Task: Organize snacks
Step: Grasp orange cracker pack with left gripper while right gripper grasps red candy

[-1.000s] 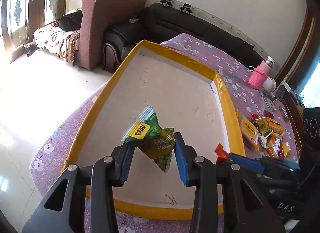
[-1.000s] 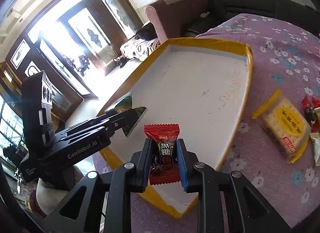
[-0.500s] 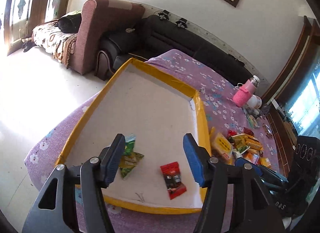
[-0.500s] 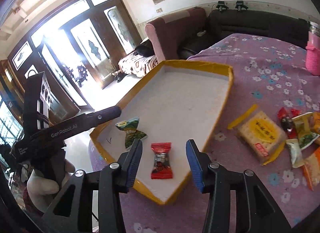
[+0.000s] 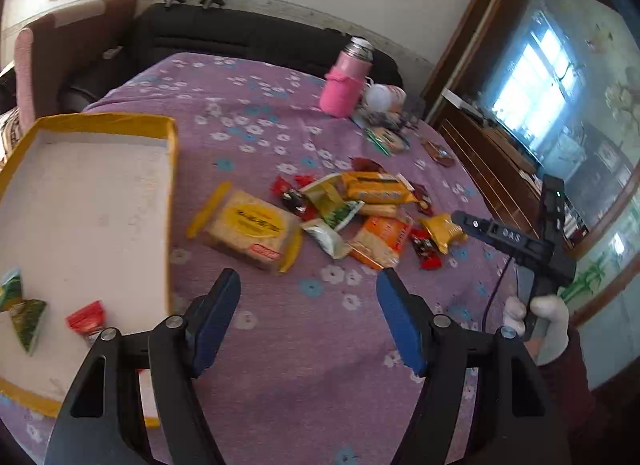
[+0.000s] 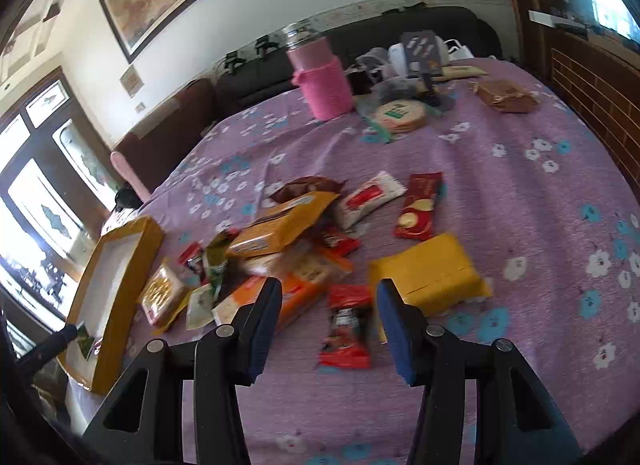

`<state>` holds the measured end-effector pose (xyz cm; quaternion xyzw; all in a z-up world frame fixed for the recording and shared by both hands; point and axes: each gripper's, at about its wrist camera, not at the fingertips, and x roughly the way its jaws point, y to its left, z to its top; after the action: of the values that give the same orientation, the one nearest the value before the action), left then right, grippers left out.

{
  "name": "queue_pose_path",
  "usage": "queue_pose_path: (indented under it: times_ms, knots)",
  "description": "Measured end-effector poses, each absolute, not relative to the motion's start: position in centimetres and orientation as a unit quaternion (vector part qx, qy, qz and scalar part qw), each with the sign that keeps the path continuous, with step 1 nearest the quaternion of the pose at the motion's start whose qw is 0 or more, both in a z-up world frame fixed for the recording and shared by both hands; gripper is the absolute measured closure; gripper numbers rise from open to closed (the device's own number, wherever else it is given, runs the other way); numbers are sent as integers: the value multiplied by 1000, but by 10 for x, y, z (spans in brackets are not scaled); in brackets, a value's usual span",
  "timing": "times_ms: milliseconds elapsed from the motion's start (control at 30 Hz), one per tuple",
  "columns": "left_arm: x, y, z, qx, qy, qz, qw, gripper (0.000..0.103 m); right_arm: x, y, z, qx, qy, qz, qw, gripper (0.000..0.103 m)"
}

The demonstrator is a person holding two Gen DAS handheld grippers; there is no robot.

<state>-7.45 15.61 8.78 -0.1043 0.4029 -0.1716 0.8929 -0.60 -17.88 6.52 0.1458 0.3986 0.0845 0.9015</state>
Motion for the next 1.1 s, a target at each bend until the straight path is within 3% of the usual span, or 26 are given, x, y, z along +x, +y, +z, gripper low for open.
queue_pose_path:
  times_ms: [333,733,767,967,1100]
  knots:
    - [-10,28,52,42,441,-274,854,33,1,-224,40,216,387,58,894,42]
    - [25,-35,19,175,439,-238,848,36,-5,-241,40,250,363,71,895,42]
    - [23,-34,18,169,436,-247,848,49,-7,-240,42,244,357,69,899,42]
    - [6,-15,20,126,454,-255,845,50,-14,-229,52,228,336,104,908,42]
    - [-13,7,28,85,459,-238,852,49,-14,-205,54,223,367,186,884,45]
